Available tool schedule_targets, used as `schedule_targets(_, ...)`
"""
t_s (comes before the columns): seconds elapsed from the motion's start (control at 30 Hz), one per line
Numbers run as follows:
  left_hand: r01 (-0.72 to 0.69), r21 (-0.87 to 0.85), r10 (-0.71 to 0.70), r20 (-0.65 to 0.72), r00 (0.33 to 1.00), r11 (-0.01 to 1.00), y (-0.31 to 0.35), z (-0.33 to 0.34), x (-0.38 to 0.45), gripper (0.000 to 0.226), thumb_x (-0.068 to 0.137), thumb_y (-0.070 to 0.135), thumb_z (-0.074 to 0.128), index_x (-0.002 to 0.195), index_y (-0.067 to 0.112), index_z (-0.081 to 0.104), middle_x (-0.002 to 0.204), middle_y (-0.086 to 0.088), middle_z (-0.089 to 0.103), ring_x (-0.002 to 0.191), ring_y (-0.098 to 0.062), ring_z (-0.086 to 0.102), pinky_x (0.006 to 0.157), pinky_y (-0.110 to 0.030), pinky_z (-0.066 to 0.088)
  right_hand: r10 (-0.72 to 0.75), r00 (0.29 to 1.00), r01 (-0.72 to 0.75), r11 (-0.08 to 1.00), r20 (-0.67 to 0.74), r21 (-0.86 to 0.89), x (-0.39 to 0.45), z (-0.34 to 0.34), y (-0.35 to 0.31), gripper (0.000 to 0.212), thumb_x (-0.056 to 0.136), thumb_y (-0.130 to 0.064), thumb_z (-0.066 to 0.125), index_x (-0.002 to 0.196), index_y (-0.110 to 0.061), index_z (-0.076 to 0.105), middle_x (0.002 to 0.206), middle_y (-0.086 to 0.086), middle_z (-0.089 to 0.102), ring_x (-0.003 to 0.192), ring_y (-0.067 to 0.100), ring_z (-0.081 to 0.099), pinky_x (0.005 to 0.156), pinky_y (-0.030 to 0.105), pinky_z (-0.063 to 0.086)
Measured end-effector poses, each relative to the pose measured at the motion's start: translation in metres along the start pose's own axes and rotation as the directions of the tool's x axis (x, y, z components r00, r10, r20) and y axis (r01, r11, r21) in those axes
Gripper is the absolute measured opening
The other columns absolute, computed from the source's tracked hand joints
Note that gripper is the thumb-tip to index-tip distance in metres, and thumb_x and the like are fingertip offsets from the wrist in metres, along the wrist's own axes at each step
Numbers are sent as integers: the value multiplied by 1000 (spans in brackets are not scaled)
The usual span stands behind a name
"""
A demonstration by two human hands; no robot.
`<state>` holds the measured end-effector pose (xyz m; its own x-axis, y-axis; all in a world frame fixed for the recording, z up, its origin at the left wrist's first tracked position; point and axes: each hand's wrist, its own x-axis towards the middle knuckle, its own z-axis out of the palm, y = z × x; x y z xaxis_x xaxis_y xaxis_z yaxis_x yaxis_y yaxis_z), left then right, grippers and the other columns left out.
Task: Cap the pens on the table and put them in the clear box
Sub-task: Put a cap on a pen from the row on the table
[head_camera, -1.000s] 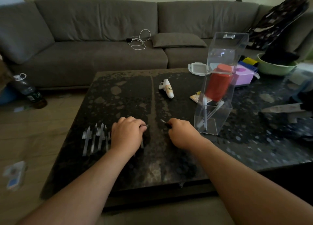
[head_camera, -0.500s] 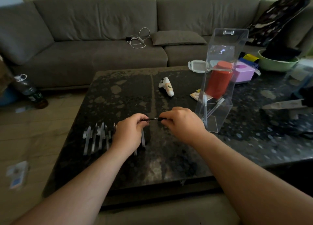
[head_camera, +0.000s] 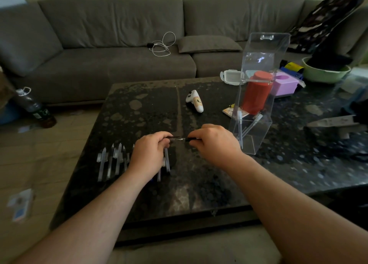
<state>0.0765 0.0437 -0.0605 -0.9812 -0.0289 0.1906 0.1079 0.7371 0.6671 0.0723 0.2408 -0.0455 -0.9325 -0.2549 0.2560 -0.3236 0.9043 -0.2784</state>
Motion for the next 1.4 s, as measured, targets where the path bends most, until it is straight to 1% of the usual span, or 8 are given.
schedule_targets(0.23, -31, 12, 30, 132, 991, 999, 1, 2, -3, 30, 108, 25, 50, 129, 34, 70, 98, 16, 69, 96, -4, 60, 85, -27, 45, -14, 1000, 14, 1000, -6, 1, 2, 6, -4, 16, 96, -42, 65, 107, -35, 75, 95, -9, 65, 96, 19, 62, 78, 46, 57)
schedule_targets(0.37, -73, 82, 62, 138, 989, 994, 1, 1, -4, 35, 104, 24, 59, 138, 31, 65, 125, 7, 68, 117, -13, 59, 92, -22, 37, 8, 1000, -8, 1000, -4, 6, 3, 10, -3, 17, 96, -43, 67, 105, -31, 75, 94, -8, 67, 95, 17, 62, 80, 45, 57)
schedule_targets(0.63, -195, 186, 192, 33, 981, 963, 5, -5, 0, 29, 101, 15, 62, 125, 25, 75, 109, -3, 73, 106, -19, 61, 81, -21, 35, 4, 997, 3, 996, -80, 91, -1, 12, -13, 14, 96, -34, 69, 101, -23, 77, 90, -4, 68, 89, 19, 62, 76, 41, 55)
schedule_targets(1.03, -225, 17, 226, -46, 973, 974, 13, 3, -9, 24, 99, 34, 67, 122, 30, 69, 95, 17, 69, 92, -5, 62, 80, -27, 49, -43, 995, 51, 994, -92, 97, -5, -11, -18, 22, 100, -45, 53, 113, -37, 68, 96, -8, 69, 98, 20, 56, 84, 49, 53)
schedule_targets(1.1, -211, -40, 211, -13, 977, 977, 20, 4, -10, 28, 101, 38, 62, 128, 32, 64, 98, 20, 67, 93, 0, 59, 80, -22, 46, -41, 952, 102, 977, -304, 187, -4, -45, -14, 16, 100, -33, 60, 113, -30, 70, 96, -13, 65, 95, 3, 53, 87, 33, 51)
schedule_targets(1.17, -233, -33, 234, 37, 971, 972, 25, 7, -13, 31, 103, 40, 57, 132, 32, 61, 101, 21, 64, 93, 3, 56, 76, -11, 38, 52, 803, 157, 943, -594, 294, -6, -86, -6, 14, 97, -18, 66, 109, -24, 69, 100, -10, 61, 88, -2, 53, 81, 19, 46)
schedule_targets(1.27, -271, 1, 270, 82, 959, 963, 31, 14, -18, 30, 104, 41, 56, 133, 34, 61, 93, 28, 55, 99, 2, 53, 82, -12, 40, 282, 599, 98, 903, -750, 418, -12, -116, 21, 22, 94, -15, 64, 103, -32, 57, 104, -4, 61, 92, 13, 61, 79, 27, 52)
schedule_targets(1.4, -311, -2, 309, 120, 943, 950, 34, 21, -20, 31, 102, 41, 58, 132, 34, 62, 93, 30, 53, 105, 0, 53, 88, -25, 48, 416, 726, -193, 888, -548, 417, -24, -95, 56, 17, 98, -18, 66, 111, -27, 59, 105, -6, 66, 93, 12, 64, 85, 41, 58)
